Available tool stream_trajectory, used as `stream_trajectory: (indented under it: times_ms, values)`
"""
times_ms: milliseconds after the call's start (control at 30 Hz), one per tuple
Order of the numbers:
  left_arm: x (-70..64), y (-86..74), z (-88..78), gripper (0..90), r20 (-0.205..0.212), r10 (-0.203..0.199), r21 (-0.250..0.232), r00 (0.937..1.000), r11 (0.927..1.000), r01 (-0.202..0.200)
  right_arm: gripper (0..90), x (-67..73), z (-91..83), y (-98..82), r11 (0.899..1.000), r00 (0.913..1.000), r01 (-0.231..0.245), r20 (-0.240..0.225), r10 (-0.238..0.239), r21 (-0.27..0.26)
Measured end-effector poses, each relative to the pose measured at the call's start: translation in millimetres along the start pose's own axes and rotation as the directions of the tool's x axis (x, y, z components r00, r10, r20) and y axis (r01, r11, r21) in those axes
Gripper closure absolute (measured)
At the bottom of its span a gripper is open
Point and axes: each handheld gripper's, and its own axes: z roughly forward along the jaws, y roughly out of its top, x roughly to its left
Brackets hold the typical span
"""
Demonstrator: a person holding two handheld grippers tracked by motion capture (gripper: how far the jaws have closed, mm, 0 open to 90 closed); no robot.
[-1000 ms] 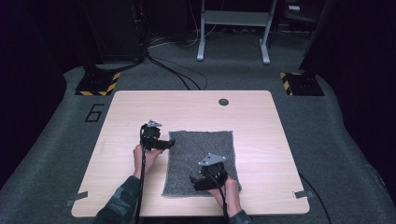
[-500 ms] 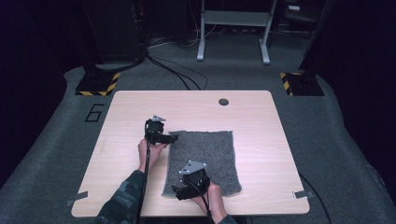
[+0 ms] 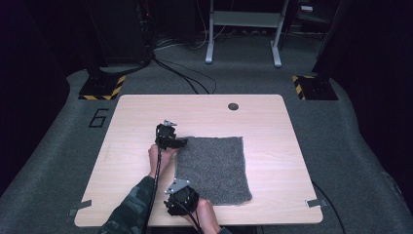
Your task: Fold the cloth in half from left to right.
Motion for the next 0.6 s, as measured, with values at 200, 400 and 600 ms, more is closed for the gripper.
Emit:
stream_trajectory:
  times_ms: [200, 400, 600]
  values:
    - [0.3, -1.0, 0.8, 49.3, -0.017, 0.014, -0.008, 0.9998, 0.9999, -0.014, 60.1, -1.8, 5.2, -2.8, 1.000, 0.9999, -0.001, 0.016, 0.001, 0.020]
    - [-5.2, -3.5, 0.5, 58.4, -0.056, 0.080, -0.007, 0.9952, 0.9967, -0.081, 69.6, -1.4, 6.6, -5.2, 1.000, 0.9999, -0.012, 0.010, 0.012, -0.001]
    - [-8.1, -4.2, 1.0, 71.1, -0.062, 0.100, -0.013, 0.9931, 0.9948, -0.101, 79.0, -1.6, 5.1, -8.3, 1.000, 1.0000, -0.001, -0.002, 0.001, -0.005]
